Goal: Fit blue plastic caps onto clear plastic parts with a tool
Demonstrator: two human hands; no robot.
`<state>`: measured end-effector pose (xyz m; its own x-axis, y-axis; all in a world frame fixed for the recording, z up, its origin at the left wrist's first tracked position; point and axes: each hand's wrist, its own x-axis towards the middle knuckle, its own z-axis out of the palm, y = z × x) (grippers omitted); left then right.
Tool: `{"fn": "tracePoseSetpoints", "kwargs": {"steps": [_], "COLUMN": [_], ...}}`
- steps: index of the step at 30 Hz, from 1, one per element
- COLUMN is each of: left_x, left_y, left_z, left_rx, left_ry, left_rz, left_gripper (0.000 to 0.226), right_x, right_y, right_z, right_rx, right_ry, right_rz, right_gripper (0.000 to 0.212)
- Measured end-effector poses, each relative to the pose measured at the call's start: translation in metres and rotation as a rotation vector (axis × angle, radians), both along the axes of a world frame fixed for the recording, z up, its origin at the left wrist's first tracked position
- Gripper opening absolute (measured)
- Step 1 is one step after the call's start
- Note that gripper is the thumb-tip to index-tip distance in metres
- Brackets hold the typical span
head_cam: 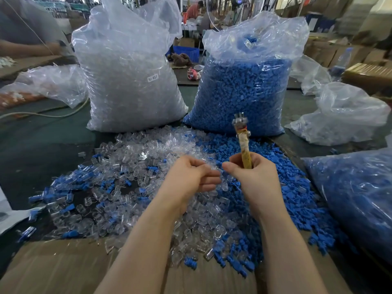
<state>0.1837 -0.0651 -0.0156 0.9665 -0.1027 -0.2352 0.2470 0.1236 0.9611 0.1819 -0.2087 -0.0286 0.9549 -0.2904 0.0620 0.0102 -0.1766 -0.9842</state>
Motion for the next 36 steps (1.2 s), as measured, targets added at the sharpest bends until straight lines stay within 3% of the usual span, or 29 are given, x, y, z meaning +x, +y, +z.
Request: {"fn": "tracePoseSetpoints", "kwargs": {"steps": [3, 7, 16, 36], "left_x": [-0.002, -0.002, 0.001, -0.002], "left_y": [-0.009, -0.01, -0.001, -0.007], "left_z": [0.002, 0.003, 0.001, 0.003], "left_rx": [-0.125, -0.257, -0.165, -0.098], "left_ry": [0.066, 0.098, 0.029, -0.114], "left_rz": [-0.057, 0.005, 0.09, 0.214], "left_gripper": [0.006, 0.005, 0.007, 0.01], "right_x": [-0.002, -0.001, -0.004, -0.005], "right_y": [0.005, 0.006, 0.005, 0.015], "right_z": [0.004, 0.003, 0.004, 0.001], "right_rx": [0.178, 0.195, -0.022, -0.119], "right_ry": [-0.055, -0.086, -0.181, -0.362], "right_rz": [0.013, 0.021, 0.097, -0.122], "right_gripper": [0.017, 0.014, 0.016, 0.024]}}
